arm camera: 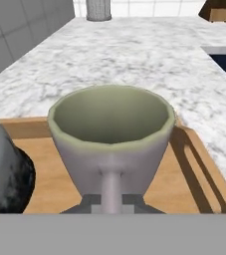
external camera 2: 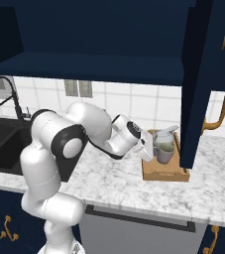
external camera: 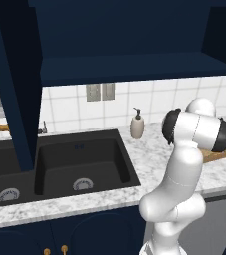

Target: Pick the kettle from the counter and place it on the tray. Then pick the mug from the cabinet and place it on the tray. Then close the cabinet doors.

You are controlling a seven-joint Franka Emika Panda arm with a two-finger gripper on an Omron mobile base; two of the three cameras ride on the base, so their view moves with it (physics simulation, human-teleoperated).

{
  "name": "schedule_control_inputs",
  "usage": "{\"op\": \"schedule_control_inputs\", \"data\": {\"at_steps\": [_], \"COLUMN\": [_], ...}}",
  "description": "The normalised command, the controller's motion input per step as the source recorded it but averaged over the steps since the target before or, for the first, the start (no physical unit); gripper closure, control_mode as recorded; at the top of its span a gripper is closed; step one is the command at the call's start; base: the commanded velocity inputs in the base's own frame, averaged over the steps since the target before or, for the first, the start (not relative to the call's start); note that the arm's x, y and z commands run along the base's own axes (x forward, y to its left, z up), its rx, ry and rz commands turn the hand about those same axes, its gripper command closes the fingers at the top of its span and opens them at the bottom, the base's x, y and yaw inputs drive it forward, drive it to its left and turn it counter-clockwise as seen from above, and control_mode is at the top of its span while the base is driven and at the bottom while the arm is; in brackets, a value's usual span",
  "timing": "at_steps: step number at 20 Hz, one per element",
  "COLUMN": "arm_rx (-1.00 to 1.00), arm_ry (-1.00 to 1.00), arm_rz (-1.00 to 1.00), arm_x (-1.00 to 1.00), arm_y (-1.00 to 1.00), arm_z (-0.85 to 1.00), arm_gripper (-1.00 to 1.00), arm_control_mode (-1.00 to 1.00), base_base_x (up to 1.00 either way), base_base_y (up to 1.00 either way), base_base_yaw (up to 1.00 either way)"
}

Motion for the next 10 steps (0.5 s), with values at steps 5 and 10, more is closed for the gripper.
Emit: {"op": "schedule_control_inputs", "data": {"at_steps": [5,10], "arm_rx": [0.00,0.00], "arm_ry": [0.00,0.00], "arm_rz": [0.00,0.00], "arm_x": [0.16,0.15], "arm_y": [-0.11,-0.12], "arm_z": [-0.32,-0.26], "arm_gripper": [1.00,1.00], "arm_control_mode": [-1.00,-1.00], "base_base_x": [0.00,0.00], "base_base_y": [0.00,0.00], "base_base_yaw": [0.00,0.00]}}
